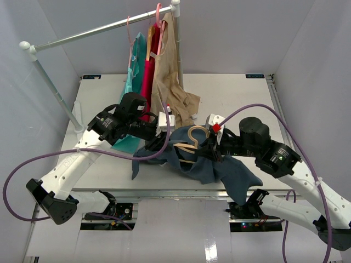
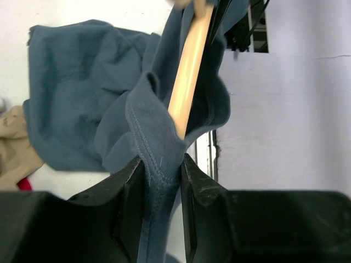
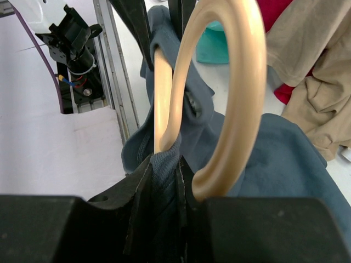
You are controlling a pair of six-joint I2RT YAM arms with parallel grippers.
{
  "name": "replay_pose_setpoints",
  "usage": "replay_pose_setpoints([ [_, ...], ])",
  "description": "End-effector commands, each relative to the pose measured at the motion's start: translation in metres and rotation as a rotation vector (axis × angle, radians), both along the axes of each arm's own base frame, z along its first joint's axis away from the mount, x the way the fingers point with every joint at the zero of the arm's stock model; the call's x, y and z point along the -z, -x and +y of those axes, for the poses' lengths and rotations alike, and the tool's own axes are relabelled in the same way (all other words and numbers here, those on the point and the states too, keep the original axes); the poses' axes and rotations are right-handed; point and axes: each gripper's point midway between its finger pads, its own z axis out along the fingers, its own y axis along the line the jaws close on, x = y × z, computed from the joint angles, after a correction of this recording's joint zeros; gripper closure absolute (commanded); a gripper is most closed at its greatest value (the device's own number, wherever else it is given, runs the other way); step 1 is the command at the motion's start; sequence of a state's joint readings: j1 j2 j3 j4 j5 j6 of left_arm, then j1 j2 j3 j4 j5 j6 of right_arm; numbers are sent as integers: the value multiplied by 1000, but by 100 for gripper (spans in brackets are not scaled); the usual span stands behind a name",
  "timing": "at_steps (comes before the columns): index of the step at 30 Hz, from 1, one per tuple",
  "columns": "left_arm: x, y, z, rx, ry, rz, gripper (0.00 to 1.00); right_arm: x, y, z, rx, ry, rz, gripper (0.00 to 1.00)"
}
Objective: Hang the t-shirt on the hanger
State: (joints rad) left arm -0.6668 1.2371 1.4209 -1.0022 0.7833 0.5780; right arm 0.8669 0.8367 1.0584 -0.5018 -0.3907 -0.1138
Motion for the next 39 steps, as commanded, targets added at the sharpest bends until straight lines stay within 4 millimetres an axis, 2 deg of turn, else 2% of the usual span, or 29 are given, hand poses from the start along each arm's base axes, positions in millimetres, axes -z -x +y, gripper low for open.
replay_pose_setpoints([
  [1, -8, 15, -24, 98, 61, 79, 60, -53, -12, 18, -17, -140, -138, 92],
  [3, -5, 15, -26, 100, 51, 89, 62, -53, -15, 19, -4, -141, -140, 92],
  [4, 0, 15, -27, 102, 36, 94, 66, -53, -18, 19, 7, -137, -142, 92],
  [6, 5, 14, -27, 104, 20, 91, 92, -51, -23, 18, 33, -133, -151, 92],
  [8, 7, 14, -27, 100, 14, 91, 100, -50, -24, 16, 46, -133, -161, 92],
  [17, -5, 6, -27, 24, 30, 74, 100, -45, -24, 8, 66, -125, -187, 92],
  [20, -6, -1, -26, -31, 24, 67, 100, -38, -32, 3, 124, -106, -171, 79],
  [24, -7, -25, -15, -209, 2, 5, 100, -18, -47, -22, 311, -75, -125, 59],
  [28, -14, -34, -3, -313, 22, -50, 100, -2, -57, -49, 470, -67, -124, 53],
  [35, -25, -32, 5, -355, 64, -85, 100, -21, -52, -60, 501, -125, -128, 47],
  [39, -24, -27, 10, -359, 86, -101, 100, -22, -54, -65, 527, -114, -126, 41],
])
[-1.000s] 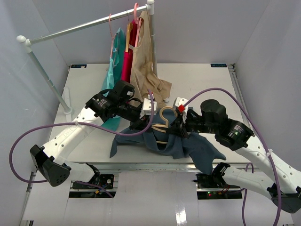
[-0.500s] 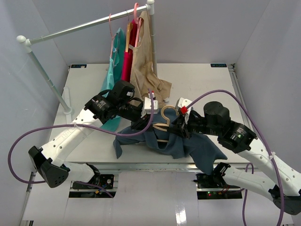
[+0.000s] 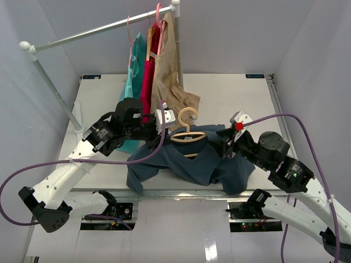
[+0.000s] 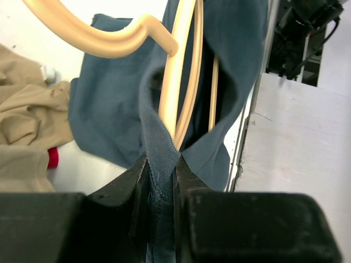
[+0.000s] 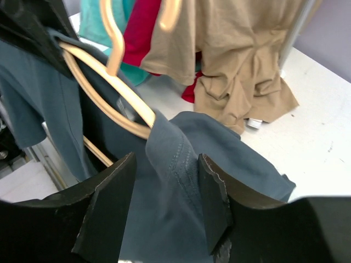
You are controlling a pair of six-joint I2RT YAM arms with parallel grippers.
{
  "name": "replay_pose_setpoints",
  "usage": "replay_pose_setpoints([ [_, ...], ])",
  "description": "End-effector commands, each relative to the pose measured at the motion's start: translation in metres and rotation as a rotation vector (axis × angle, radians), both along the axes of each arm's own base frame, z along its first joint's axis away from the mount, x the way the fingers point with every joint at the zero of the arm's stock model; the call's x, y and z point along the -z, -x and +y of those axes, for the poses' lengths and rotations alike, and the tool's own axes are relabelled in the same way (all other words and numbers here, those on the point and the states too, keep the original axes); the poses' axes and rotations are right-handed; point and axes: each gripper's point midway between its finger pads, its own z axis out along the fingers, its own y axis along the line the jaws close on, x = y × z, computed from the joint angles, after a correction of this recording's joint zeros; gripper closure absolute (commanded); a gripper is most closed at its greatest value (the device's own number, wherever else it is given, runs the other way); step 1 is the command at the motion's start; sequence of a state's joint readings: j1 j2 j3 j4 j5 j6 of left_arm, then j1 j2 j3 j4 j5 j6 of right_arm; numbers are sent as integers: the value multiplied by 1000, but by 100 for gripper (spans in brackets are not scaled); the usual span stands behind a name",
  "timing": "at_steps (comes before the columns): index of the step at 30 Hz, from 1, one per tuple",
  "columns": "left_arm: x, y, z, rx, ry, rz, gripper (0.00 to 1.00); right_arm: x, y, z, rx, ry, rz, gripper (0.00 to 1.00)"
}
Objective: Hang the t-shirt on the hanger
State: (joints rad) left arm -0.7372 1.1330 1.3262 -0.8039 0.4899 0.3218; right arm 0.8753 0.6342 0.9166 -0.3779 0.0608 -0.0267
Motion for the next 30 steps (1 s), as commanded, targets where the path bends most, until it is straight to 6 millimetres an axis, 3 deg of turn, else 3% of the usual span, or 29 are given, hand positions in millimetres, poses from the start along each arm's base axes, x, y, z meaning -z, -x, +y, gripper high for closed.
replay_pose_setpoints([
  [1, -19, -5, 9, -75, 67, -64, 100, -12, -5, -12, 73, -20, 1, 40],
  [8, -23, 1, 11, -63, 95, -87, 100, -47, 13, 13, -117, -48, -70, 35],
  [12, -20, 3, 12, -58, 94, -83, 100, -92, 29, 38, -291, -84, -129, 20],
  [16, -19, 7, 11, -32, 99, -86, 100, -110, 24, 53, -333, -74, -149, 13],
  [22, -26, 18, 12, 21, 131, -121, 100, -109, 7, 81, -375, -13, -119, 3],
  [25, -31, 26, 10, 59, 159, -128, 100, -117, 0, 94, -394, -1, -113, 2],
  [30, -26, 30, 7, 95, 175, -126, 100, -114, -12, 121, -456, 40, -71, 3],
])
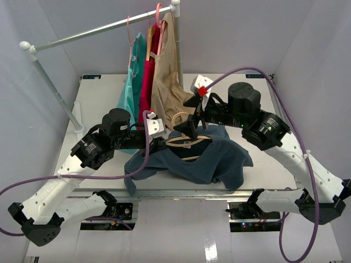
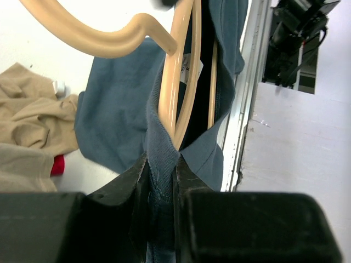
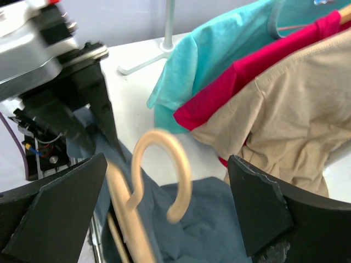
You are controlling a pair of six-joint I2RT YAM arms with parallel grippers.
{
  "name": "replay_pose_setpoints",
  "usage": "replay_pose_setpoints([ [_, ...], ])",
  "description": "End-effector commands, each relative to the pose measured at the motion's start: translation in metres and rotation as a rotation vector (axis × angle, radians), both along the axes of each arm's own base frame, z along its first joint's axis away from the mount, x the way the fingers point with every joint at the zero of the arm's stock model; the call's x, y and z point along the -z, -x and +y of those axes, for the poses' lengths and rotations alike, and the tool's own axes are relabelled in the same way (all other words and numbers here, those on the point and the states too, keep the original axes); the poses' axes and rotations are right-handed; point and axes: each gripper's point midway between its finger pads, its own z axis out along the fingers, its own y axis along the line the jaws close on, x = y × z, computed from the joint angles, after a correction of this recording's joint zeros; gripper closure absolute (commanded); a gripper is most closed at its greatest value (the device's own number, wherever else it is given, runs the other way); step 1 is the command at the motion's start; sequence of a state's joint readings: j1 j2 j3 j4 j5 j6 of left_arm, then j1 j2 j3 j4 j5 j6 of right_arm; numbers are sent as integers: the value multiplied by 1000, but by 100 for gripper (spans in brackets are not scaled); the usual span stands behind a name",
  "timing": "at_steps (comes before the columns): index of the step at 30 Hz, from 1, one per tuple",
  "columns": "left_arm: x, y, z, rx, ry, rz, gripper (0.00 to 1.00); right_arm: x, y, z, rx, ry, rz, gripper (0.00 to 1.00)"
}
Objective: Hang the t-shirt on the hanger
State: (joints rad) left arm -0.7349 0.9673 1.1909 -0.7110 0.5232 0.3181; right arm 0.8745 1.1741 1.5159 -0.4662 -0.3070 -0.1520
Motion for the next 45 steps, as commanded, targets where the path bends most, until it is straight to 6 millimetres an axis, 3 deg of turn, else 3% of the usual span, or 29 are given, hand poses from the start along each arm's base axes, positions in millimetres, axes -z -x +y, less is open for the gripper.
replay_pose_setpoints([
  [1, -13, 8, -7, 69, 72, -47, 100, -12, -1, 21, -95, 15, -6, 3],
  [3, -9, 6, -7, 66, 67, -42, 100, -4, 2, 27, -140, 30, 6, 1],
  [5, -7, 5, -7, 61, 66, -46, 100, 7, 5, 32, -172, 45, 38, 18],
  [8, -10, 3, -6, 47, 74, -58, 100, 21, 10, 30, -187, 62, 76, 33],
  [14, -19, 1, -7, 28, 102, -69, 100, 33, 20, 21, -194, 61, 97, 47],
  [16, -20, -2, -9, 21, 111, -70, 100, 33, 22, 21, -198, 58, 101, 62],
  [17, -20, -2, -9, 18, 110, -71, 100, 32, 23, 21, -198, 56, 104, 63],
  [19, -20, -4, -11, 17, 118, -58, 100, 28, 18, 19, -173, 52, 85, 92],
  [21, -24, -7, -13, 2, 122, -45, 95, 21, 14, 16, -148, 41, 43, 92],
  [22, -26, -10, -14, -14, 122, -39, 86, 17, 11, 14, -129, 36, 25, 92],
  [23, -30, -14, -13, -38, 119, -37, 67, 11, 7, 9, -94, 31, 5, 92],
  [26, -45, -27, -7, -118, 107, -55, 47, -13, -4, -11, 14, 25, -67, 92],
  [29, -68, -51, 14, -303, 97, -110, 41, -58, -1, -33, 75, -18, -143, 92],
  [32, -93, -60, 33, -424, 131, -168, 37, -82, 2, -56, 145, -47, -200, 92],
  [35, -98, -63, 47, -496, 151, -204, 35, -92, 7, -73, 188, -65, -238, 92],
  [42, -53, -85, 68, -647, 60, -225, 35, -106, 17, -84, 196, -109, -251, 92],
  [45, -40, -88, 66, -649, 41, -220, 35, -109, 19, -86, 197, -122, -249, 92],
])
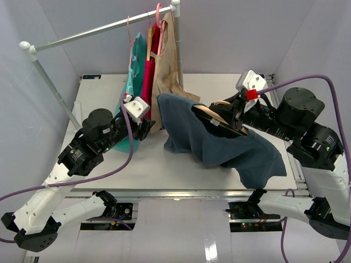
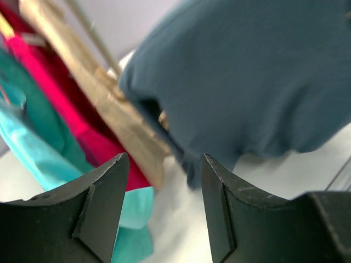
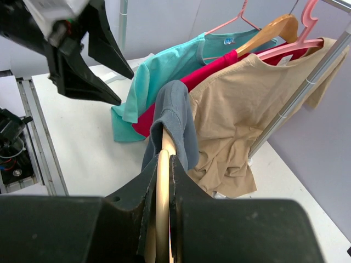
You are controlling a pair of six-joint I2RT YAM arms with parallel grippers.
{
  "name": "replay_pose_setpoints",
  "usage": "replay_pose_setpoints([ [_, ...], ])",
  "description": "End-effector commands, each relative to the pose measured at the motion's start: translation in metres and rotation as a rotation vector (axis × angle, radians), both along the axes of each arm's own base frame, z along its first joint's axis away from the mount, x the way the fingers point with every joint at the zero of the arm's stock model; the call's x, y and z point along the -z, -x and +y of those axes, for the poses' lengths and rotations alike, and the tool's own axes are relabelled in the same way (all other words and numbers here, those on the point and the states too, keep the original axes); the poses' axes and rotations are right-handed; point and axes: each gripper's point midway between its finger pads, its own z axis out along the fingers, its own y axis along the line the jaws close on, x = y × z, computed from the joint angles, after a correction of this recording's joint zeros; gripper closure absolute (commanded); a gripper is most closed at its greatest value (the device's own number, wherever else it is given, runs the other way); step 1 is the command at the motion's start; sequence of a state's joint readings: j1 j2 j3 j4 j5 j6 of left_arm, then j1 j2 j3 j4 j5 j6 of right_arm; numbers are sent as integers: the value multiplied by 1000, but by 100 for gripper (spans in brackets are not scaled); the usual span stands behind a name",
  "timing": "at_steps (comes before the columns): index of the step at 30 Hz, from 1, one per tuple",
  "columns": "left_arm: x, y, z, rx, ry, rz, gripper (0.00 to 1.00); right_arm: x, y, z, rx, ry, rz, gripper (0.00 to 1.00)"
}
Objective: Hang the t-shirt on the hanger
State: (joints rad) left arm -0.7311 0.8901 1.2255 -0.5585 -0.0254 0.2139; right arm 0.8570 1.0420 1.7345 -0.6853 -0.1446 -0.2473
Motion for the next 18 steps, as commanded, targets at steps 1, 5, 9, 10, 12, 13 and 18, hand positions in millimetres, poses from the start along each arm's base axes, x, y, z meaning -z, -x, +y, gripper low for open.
replay_pose_setpoints([
  [1, 26, -15, 4, -73, -43, 27, 35, -28, -5, -3, 35, -76, -59, 92],
  [5, 32, -10, -14, 11, -19, 51, 35, -2, -27, 10, 87, -49, 4, 92],
  [9, 5, 14, -26, 164, 30, -2, 32, 14, -6, 9, -2, -28, 12, 92],
  [10, -2, 22, -29, 210, 38, -9, 31, 16, 0, 7, -19, -28, 14, 92],
  [12, -14, 41, -38, 325, 56, -15, 29, 25, 9, 5, -52, -20, 24, 92],
  [13, -20, 52, -43, 391, 67, -13, 29, 32, 13, 6, -73, -9, 33, 92],
  [18, -43, 69, -56, 523, 60, 5, 28, 52, 41, 15, -242, 22, 61, 92],
])
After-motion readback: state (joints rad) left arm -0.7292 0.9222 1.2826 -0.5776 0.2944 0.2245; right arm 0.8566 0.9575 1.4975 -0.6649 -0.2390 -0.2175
